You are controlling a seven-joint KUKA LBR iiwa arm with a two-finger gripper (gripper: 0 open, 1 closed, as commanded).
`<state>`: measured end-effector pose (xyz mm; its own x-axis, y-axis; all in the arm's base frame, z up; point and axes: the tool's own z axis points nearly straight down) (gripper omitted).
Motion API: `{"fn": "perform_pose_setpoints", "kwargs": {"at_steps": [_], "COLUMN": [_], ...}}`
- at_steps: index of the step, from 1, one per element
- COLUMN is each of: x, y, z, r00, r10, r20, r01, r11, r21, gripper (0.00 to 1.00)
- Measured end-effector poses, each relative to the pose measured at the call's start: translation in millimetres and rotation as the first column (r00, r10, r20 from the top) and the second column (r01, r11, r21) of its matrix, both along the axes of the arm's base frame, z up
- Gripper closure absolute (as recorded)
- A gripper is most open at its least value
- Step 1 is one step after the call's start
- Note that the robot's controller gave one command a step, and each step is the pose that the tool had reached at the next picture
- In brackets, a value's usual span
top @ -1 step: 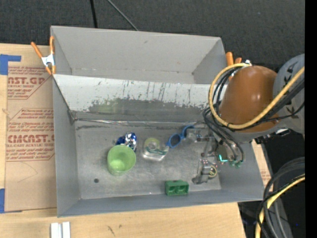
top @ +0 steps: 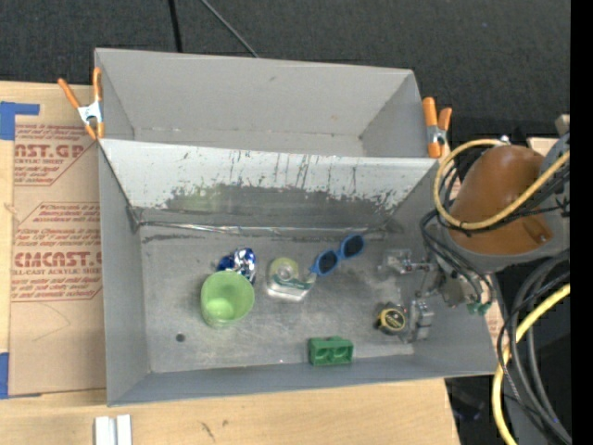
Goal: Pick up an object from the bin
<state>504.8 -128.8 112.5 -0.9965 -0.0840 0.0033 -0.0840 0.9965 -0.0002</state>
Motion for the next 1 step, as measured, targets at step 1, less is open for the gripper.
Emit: {"fn": "perform_pose_setpoints", "kwargs": {"at_steps": [1], "x": [3.4], "y": [-22.5], "z": [-44.9], "r00": [0.998], "r10": [0.066], "r20": [0.000], "r01": [-0.066], "r11": [0.998], "r21": [0.001], "gripper": [0.00]}}
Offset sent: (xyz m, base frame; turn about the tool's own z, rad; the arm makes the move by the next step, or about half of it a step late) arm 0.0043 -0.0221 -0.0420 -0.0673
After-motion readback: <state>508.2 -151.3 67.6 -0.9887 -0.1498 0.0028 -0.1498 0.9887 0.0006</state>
